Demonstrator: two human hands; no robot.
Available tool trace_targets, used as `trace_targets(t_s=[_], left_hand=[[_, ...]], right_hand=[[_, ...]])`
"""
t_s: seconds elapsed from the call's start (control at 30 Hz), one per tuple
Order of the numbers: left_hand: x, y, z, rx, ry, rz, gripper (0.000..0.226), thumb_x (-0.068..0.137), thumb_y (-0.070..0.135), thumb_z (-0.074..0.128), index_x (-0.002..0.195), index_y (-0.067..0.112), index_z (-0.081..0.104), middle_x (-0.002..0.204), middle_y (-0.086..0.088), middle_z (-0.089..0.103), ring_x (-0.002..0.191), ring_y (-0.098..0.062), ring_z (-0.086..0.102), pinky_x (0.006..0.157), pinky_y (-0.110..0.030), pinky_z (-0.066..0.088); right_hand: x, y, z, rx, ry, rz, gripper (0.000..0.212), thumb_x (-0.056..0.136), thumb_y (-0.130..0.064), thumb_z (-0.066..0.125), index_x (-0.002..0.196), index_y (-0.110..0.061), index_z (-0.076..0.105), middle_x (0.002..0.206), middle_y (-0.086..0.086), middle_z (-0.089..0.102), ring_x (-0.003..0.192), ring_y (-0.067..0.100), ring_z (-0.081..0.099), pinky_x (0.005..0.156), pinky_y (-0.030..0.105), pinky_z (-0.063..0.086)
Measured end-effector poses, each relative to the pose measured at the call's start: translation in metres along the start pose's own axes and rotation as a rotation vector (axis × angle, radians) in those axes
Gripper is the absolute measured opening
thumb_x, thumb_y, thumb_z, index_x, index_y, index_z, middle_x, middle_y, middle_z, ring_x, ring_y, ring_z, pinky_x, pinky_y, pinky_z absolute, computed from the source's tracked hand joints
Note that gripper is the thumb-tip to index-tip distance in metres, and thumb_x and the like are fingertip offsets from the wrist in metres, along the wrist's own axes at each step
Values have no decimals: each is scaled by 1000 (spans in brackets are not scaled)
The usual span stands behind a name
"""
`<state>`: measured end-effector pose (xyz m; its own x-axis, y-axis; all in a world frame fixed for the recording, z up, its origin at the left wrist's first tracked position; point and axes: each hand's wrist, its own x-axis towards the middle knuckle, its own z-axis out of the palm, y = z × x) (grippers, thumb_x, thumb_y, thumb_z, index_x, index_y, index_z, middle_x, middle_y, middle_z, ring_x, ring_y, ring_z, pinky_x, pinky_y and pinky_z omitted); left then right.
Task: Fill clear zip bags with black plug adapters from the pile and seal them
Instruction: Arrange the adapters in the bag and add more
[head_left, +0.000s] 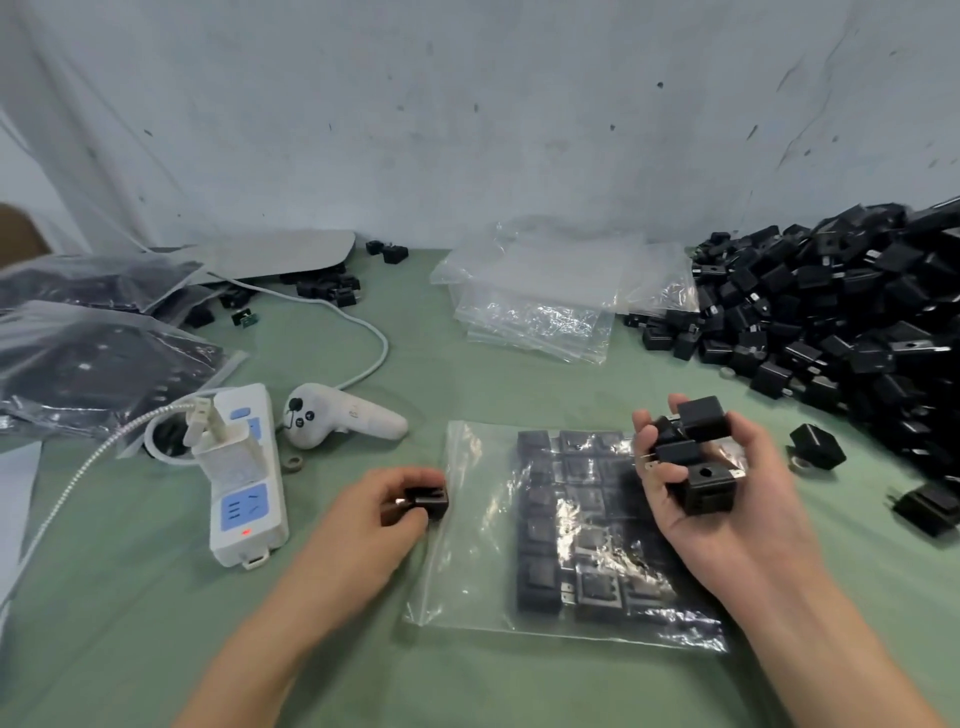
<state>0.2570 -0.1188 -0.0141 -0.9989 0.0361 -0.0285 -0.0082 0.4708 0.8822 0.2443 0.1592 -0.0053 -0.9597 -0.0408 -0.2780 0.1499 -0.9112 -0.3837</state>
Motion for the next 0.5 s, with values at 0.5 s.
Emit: trace_targets(t_s=[0.5], left_hand=[[1, -8, 5, 207, 156, 162, 46, 93, 16, 63, 121, 50, 51, 117, 32, 61, 102, 4, 58, 84, -12, 41]], right_hand=[[0, 2, -3, 24, 9, -25, 30, 92, -32, 58, 115, -16, 69, 122, 15, 67, 81, 20, 68, 51, 20, 50]])
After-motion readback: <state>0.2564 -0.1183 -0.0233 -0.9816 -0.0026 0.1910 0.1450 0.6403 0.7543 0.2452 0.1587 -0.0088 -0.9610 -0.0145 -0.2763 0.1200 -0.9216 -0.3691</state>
